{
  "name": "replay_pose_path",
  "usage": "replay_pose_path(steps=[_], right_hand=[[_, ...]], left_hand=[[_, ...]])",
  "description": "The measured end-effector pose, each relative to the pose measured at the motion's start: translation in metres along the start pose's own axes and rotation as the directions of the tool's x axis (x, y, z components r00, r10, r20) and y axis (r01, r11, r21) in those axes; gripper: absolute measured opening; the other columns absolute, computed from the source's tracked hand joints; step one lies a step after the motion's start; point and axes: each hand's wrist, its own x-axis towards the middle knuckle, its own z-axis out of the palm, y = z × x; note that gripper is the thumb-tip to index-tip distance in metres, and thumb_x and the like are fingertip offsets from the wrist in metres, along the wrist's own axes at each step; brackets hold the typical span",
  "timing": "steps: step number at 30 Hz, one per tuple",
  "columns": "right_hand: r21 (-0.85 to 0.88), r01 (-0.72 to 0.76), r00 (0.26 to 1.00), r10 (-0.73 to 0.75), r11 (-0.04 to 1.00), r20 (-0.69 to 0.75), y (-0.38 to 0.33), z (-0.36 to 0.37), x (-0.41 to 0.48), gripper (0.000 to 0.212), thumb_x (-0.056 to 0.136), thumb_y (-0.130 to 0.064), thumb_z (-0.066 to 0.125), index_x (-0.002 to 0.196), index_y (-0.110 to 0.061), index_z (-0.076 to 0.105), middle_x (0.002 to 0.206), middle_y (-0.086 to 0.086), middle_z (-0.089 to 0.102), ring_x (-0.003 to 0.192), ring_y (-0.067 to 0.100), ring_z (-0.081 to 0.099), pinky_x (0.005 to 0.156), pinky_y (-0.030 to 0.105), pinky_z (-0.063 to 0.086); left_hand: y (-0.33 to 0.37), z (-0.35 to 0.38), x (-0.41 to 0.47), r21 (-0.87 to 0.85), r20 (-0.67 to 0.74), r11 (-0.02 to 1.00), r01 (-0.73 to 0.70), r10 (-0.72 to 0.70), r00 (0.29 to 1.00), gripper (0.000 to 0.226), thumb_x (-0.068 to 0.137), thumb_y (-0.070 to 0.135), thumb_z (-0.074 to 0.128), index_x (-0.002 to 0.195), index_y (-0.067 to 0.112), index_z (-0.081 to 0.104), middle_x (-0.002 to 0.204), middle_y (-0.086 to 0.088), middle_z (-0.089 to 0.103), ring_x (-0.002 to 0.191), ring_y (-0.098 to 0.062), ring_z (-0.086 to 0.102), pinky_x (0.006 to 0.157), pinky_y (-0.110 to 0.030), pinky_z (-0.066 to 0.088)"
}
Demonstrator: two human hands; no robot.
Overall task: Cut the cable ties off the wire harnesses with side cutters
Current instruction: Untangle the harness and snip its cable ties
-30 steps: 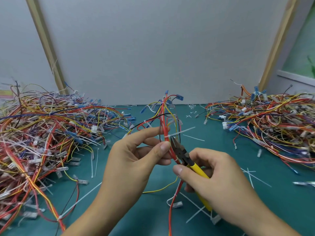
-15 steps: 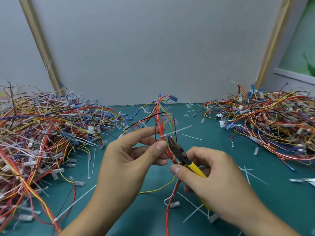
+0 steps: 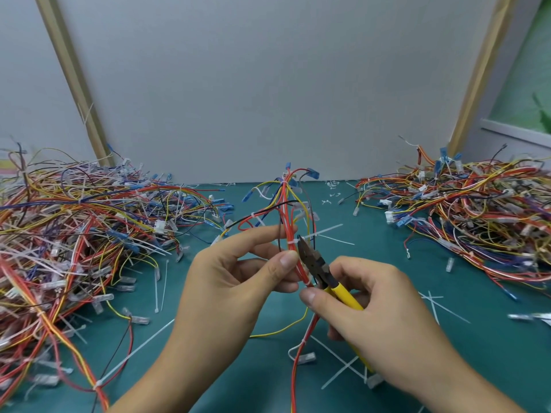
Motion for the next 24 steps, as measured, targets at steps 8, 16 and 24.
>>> replay_pose_path(steps=[8, 16, 24], right_hand=[[-0.019, 0.002, 1.000, -0.002, 1.000, 0.007, 0.0005, 0.0000, 0.0007, 0.050, 0.065, -0.065, 0.060, 0.091, -0.022, 0.064, 0.070, 0.003, 0.063, 0.065, 0.026, 0.063, 0.065, 0.049, 0.057], [-0.020, 0.005, 1.000, -0.005, 1.000, 0.004, 0.0009, 0.0006, 0.0013, 0.049, 0.066, -0.064, 0.062, 0.090, -0.022, 0.064, 0.071, 0.002, 0.064, 0.065, 0.025, 0.064, 0.066, 0.049, 0.057], [-0.025, 0.014, 1.000, -0.014, 1.000, 0.001, -0.0004, 0.0004, 0.0012, 0.050, 0.065, -0.064, 0.061, 0.089, -0.021, 0.063, 0.070, 0.003, 0.063, 0.064, 0.028, 0.063, 0.065, 0.049, 0.057]], left_hand=[[0.0005, 0.0009, 0.0001, 0.007, -0.001, 1.000, 0.005, -0.005, 1.000, 0.026, 0.074, 0.019, 0.073, 0.100, 0.018, 0.078, 0.072, -0.007, 0.070, 0.066, -0.028, 0.073, 0.063, -0.026, 0.059], [0.0005, 0.0008, -0.0009, -0.001, -0.009, 1.000, 0.002, -0.002, 1.000, 0.024, 0.074, 0.017, 0.073, 0.097, 0.020, 0.078, 0.070, -0.006, 0.069, 0.064, -0.027, 0.073, 0.062, -0.024, 0.059], [-0.0014, 0.0009, 0.0000, 0.000, 0.003, 1.000, -0.001, 0.001, 1.000, 0.025, 0.075, 0.017, 0.073, 0.100, 0.018, 0.078, 0.069, -0.001, 0.069, 0.066, -0.027, 0.073, 0.063, -0.025, 0.059]])
